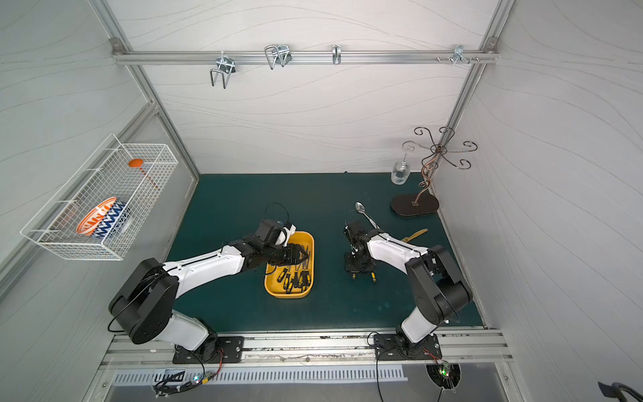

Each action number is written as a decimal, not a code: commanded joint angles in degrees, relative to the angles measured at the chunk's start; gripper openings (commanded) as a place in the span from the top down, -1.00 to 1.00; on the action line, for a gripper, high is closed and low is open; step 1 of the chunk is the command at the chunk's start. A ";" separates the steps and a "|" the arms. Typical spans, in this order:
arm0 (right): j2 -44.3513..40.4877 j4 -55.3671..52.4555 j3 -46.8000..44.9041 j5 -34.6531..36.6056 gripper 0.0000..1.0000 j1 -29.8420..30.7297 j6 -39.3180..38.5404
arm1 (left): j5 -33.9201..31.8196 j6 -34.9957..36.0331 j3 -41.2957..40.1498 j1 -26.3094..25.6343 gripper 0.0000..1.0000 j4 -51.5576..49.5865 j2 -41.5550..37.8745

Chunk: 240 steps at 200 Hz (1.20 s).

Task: Put the file tool into the storage box
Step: Pick up the file tool from the center of the board, then place the file tool in the storage box.

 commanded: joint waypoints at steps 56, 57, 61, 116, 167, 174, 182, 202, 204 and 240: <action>-3.20 10.60 6.09 -20.66 0.91 10.71 0.22 | 4.27 -1.29 2.00 -0.05 -0.22 5.61 -2.88; -3.19 10.62 6.17 -20.81 0.91 10.80 0.19 | 4.26 -1.29 2.00 -0.05 -0.22 5.58 -2.87; -3.11 10.76 6.46 -21.37 0.90 11.21 0.03 | 4.28 -1.29 1.96 -0.10 -0.23 5.63 -2.87; -3.97 12.45 8.41 -23.54 0.89 12.93 0.37 | 3.96 -1.03 1.08 0.11 0.52 5.81 -2.46; -3.98 11.68 8.89 -21.93 0.56 12.96 0.83 | 0.84 -0.32 0.06 0.28 1.00 4.29 -3.13; -3.93 11.49 8.89 -21.30 0.48 12.92 0.94 | -0.85 0.29 0.19 0.22 1.00 2.84 -2.97; -3.91 11.09 8.98 -20.48 0.43 12.92 0.95 | -2.81 0.83 0.42 0.23 1.00 0.93 -2.54; -3.55 9.96 9.06 -18.56 0.35 12.96 0.77 | -7.58 2.01 1.44 0.25 1.00 -4.82 -0.30; -3.49 9.84 9.11 -18.29 0.34 12.95 0.82 | -7.75 2.11 1.59 0.27 1.00 -5.25 0.03; -3.36 8.13 9.33 -14.88 0.32 12.79 0.75 | -8.28 2.45 2.90 0.23 0.65 -8.17 4.18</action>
